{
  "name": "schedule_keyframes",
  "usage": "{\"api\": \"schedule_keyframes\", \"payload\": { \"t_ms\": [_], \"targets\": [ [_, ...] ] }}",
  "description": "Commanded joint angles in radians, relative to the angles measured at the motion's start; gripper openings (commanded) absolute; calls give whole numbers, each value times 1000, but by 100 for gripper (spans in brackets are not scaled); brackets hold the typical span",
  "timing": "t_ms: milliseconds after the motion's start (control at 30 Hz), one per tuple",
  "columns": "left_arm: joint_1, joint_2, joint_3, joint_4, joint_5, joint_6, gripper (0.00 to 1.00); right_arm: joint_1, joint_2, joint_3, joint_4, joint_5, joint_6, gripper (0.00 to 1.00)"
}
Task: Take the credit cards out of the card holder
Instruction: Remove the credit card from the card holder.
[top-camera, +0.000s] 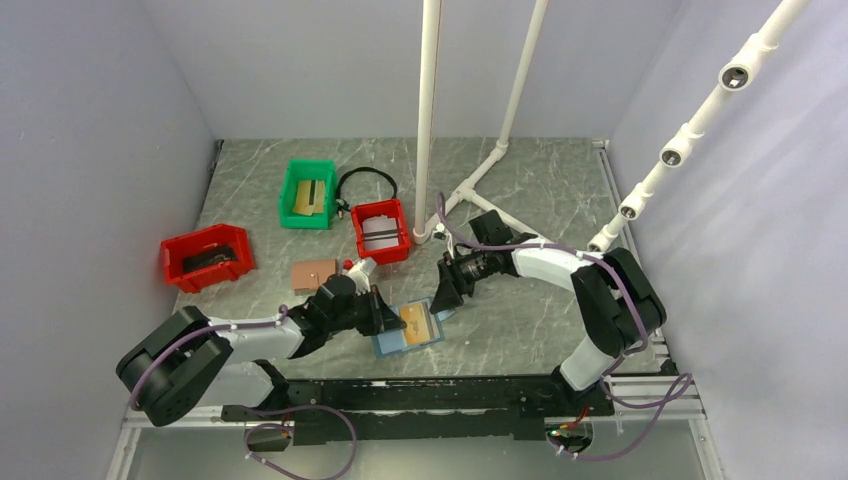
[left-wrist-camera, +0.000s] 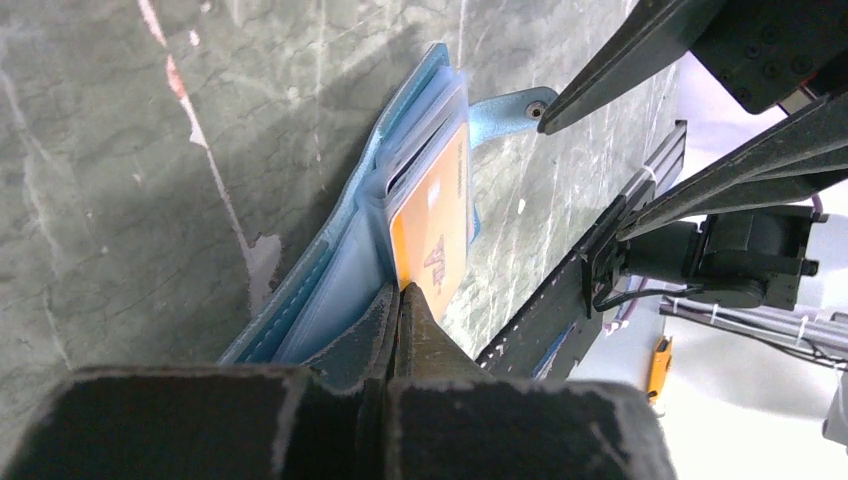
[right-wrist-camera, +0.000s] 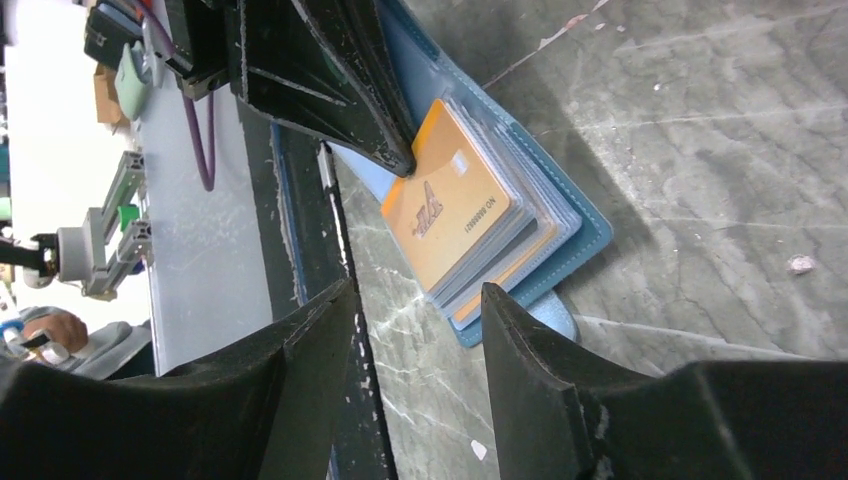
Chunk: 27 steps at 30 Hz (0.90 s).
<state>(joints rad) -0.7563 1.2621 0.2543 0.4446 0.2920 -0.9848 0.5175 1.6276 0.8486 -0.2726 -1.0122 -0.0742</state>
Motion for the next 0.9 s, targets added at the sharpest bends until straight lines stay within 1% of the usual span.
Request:
{"api": "schedule_keyframes", "payload": {
  "t_ms": [0,167,333,433,533,867],
  "targets": [
    [-13,5,40,91,35,101,0,-13,3,33,-22,-71,-63,53],
    [-40,26,51,142,33,169,0,-31,30,57,-81,-109,-135,54],
    [-57,53,53,189,46,206,0,-55,26,60,-89,-68,-141,54],
    [-61,60,57,187,49,222,0,-69,18,62,-104,-71,-161,57],
    [-62,67,61,184,53,230,0,-72,15,68,-121,-77,-184,60],
    [-65,86,61,238,88,234,0,-71,8,87,-177,-53,-251,61]
  ]
}}
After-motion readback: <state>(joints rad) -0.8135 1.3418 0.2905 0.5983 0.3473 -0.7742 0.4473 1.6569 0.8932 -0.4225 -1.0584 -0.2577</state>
